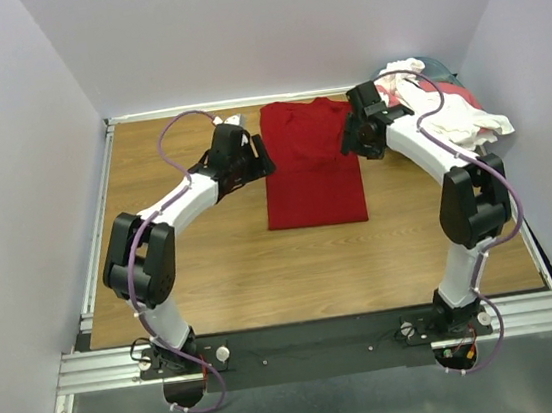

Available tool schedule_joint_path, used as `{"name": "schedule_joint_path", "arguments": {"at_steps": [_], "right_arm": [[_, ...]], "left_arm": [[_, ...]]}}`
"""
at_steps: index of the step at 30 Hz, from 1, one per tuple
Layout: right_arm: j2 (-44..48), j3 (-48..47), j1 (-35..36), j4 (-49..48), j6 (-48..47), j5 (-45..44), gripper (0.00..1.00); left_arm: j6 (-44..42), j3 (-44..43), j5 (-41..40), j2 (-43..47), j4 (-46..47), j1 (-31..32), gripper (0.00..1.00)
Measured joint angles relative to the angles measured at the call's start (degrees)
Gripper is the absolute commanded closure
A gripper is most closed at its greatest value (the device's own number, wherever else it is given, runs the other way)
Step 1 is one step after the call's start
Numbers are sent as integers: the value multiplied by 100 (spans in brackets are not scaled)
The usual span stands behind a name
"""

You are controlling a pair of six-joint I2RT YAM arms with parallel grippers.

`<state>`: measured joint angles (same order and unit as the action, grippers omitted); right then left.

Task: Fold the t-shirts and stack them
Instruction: Fold the tshirt

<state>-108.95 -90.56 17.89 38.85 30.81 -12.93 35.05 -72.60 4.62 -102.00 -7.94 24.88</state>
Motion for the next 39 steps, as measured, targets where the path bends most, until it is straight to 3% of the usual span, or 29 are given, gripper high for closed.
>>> {"name": "schedule_joint_path", "arguments": {"at_steps": [8,13,22,32,39], "right_arm": [[708,1368,4,-76,66,584,33],[1169,2094,4,-57,175,802,38],[1609,3056,4,-348,446,1200,44],[1596,3322,4,-603,514,1281,50],[1390,3449,4,-813,490,1252,65]], "left_arm": [[-7,1491,-15,520,133,306,25],[20,1989,-17,741,140,485,25],[107,2197,-76,1016,168,601,25],[149,2273,-149,1043,170,629,26],[164,2304,-168,1097,166,643,27]]}}
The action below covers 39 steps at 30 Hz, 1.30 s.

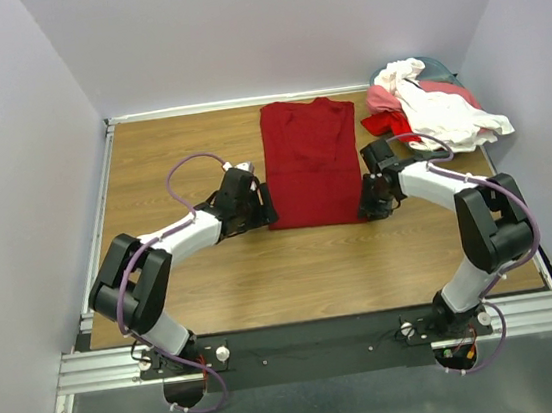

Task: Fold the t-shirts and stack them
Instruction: Fold the tshirt

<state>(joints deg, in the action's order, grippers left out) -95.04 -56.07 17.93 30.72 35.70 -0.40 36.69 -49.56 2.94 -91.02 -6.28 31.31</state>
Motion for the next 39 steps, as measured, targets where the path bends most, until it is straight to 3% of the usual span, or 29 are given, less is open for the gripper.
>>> {"name": "schedule_joint_path", "arguments": {"at_steps": [8,26,30,33,39], "right_arm": [[-76,83,0,-175,-24,9,79],[-28,168,0,-295,-17,35,81],[2,203,0,-337,-17,35,81],[22,223,0,-354,-17,35,81],[39,247,0,-378,-15,35,83]], "left_arm": [[20,-2,-177,2,-26,155,33],[116,-284,-715,-479,-310,481,45],[111,-358,-769,-588,-308,485,58],[109,-420,-809,-667,-304,492,60],[109,-424,-844,-710,-267,603,76]]}}
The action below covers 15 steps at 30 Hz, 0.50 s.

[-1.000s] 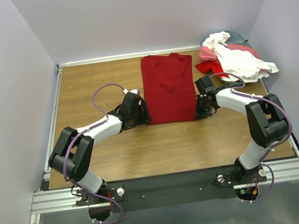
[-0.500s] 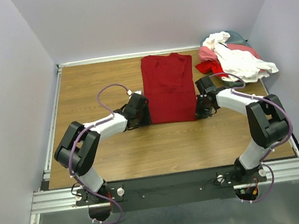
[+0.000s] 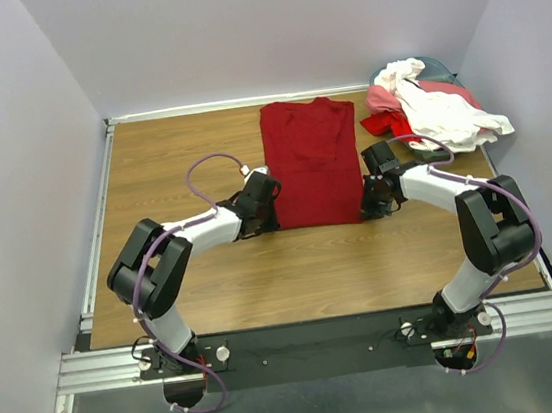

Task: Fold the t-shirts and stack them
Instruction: Fold the tshirt

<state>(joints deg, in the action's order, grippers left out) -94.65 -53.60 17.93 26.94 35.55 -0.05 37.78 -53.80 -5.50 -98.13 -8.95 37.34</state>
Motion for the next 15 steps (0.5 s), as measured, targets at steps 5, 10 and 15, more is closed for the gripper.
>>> {"name": "schedule_joint_path", "arguments": {"at_steps": [5,10,15], "right_arm": [[7,4,0,-2,0,0,84],[39,4,0,9,-7,-2,100],[240,7,0,103,-59,22,99]], "left_arm": [[7,-13,0,-76,133,111,98],[7,-13,2,-83,173,146,100],[-48,105,2,52,153,153,100]]}}
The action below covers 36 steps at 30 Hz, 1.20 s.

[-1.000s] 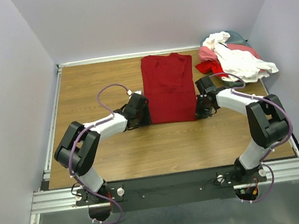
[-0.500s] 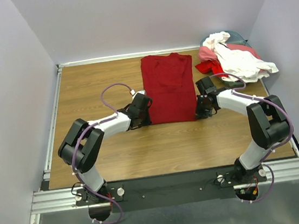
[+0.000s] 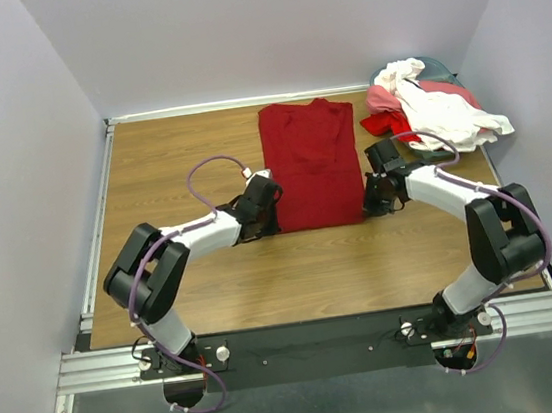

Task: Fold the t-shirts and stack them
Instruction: Fold the tshirt

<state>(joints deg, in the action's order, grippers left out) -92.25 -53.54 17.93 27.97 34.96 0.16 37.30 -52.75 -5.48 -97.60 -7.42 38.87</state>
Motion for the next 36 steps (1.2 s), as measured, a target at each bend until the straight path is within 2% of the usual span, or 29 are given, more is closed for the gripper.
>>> {"name": "schedule_joint_path", "arguments": {"at_steps": [10,19,36], "right_arm": [[1322,157,0,579,-44,138,100],[2468,203,2,1692,-13,236,100],[3311,-658,37,3445,363,315,99]], "left_arm": [[-81,164,114,1222,-643,321,100],[227,426,407,2302,-1274,643,100],[1036,334,789,3412,-2238,1228,100]]}}
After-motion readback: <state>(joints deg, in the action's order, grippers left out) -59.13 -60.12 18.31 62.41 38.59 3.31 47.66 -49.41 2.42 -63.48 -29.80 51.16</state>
